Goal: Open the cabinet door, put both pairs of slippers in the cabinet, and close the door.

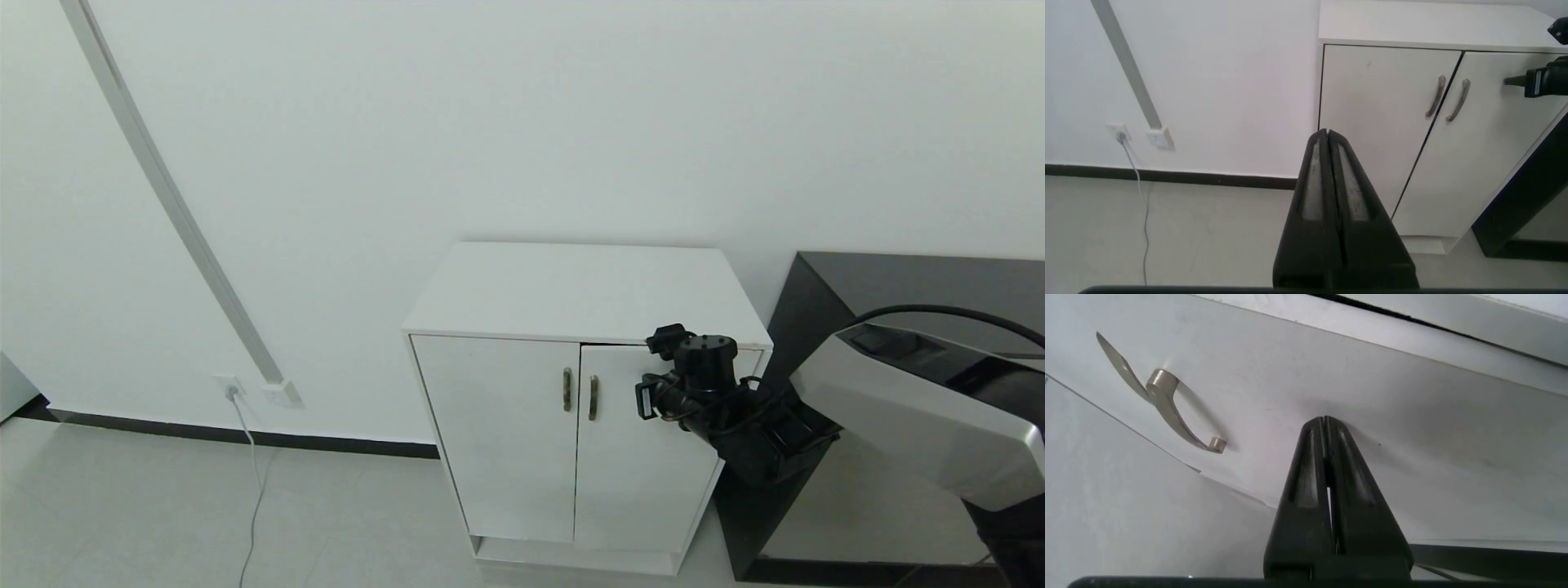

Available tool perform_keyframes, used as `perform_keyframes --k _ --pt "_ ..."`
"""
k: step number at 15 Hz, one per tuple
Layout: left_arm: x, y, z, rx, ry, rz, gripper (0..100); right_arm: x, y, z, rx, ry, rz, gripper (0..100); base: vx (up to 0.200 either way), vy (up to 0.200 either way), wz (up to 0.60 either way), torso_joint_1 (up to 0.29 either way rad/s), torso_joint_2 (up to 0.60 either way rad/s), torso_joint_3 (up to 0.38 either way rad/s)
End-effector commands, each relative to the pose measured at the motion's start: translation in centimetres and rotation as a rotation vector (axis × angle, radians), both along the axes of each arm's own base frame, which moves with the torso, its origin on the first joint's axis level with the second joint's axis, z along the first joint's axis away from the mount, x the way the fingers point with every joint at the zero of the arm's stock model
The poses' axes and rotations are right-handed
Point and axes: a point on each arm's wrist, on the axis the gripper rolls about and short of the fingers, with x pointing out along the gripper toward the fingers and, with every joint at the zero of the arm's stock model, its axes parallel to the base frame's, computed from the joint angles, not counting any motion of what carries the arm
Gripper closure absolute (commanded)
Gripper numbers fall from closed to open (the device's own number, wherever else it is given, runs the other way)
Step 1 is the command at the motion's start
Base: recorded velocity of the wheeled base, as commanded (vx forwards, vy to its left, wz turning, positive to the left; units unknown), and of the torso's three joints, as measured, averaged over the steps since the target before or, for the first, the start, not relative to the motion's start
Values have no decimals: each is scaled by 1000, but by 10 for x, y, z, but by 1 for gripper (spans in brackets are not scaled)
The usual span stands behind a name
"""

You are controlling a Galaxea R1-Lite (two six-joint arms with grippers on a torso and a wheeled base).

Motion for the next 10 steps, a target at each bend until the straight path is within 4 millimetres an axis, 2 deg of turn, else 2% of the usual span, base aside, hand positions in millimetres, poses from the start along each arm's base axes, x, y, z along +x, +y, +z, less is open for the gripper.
perform_keyframes --k 1,10 --pt "0 0 0 0 1 1 100 0 0 -1 0 0 0 100 0 0 0 0 0 0" --pt "0 0 0 0 1 1 100 3 0 0 3 -6 -3 100 0 0 0 0 0 0"
